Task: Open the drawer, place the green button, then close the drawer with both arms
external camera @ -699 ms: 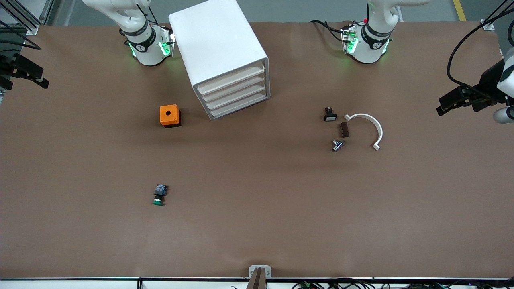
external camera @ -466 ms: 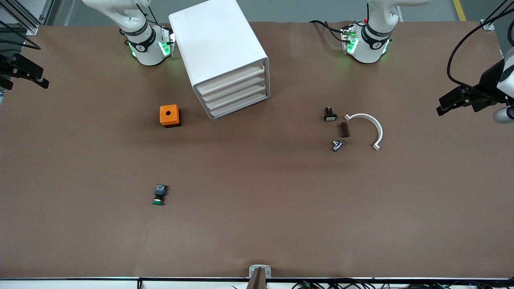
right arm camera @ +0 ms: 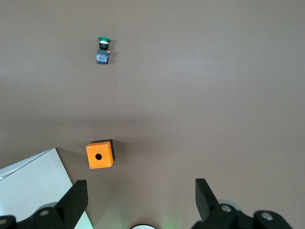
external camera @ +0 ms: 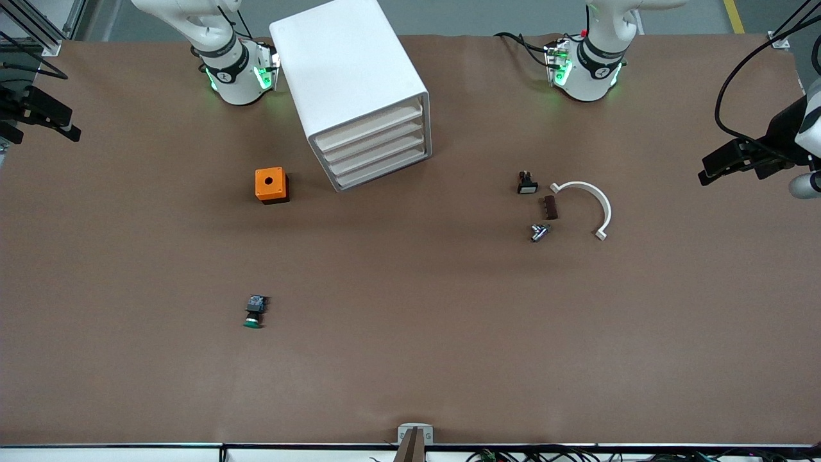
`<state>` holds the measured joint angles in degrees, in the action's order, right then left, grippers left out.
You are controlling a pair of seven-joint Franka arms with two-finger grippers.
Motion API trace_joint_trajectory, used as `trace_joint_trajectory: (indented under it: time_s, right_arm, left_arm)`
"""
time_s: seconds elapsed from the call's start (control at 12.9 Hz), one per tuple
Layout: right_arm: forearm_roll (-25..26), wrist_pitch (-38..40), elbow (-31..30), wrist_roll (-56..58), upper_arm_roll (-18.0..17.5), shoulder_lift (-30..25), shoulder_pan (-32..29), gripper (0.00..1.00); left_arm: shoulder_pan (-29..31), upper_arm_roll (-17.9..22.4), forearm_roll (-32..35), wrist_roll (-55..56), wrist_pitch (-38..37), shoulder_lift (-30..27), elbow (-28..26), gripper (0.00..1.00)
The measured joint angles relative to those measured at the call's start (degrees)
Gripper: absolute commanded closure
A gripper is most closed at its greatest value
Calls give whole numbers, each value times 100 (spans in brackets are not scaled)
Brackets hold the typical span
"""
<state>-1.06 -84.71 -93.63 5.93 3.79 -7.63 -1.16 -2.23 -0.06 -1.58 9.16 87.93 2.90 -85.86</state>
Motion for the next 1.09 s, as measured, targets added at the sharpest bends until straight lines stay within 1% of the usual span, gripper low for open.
trace_joint_trajectory:
  time_s: [0.23, 0.54, 0.85, 1.01, 1.09]
  right_arm:
    - [-2, 0, -2, 0, -28, 0, 2, 0]
    - [-2, 0, -5, 0, -42, 0, 4, 0]
    - [-2, 2, -10, 0, -43, 0, 4, 0]
    - [-2, 2, -11, 0, -44, 0, 5, 0]
    - [-2, 2, -11, 0, -44, 0, 5, 0]
  left_arm:
    - [164, 28, 0, -3, 45, 258, -24, 0]
    - [319, 33, 0, -10, 276, 834, -43, 0]
    - [181, 8, 1, -10, 317, 1626, -56, 0]
    - [-34, -25, -2, 39, 330, 1929, -49, 0]
    - [-201, -34, -37, 258, 330, 2030, -44, 0]
